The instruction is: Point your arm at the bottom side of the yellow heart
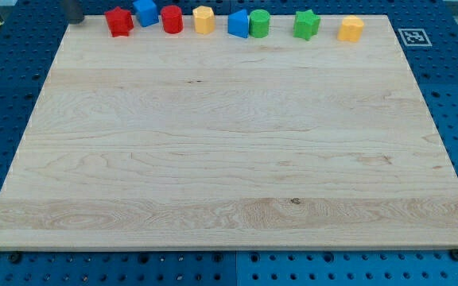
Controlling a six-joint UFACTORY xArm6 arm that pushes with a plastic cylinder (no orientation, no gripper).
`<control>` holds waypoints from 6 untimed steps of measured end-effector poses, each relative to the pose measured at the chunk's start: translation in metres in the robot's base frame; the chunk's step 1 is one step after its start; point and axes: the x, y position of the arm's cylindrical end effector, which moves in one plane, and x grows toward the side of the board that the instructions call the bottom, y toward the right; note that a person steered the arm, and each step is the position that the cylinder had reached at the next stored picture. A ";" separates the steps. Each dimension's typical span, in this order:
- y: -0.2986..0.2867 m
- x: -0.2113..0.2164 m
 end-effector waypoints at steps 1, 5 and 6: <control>0.039 0.086; 0.562 0.133; 0.629 0.117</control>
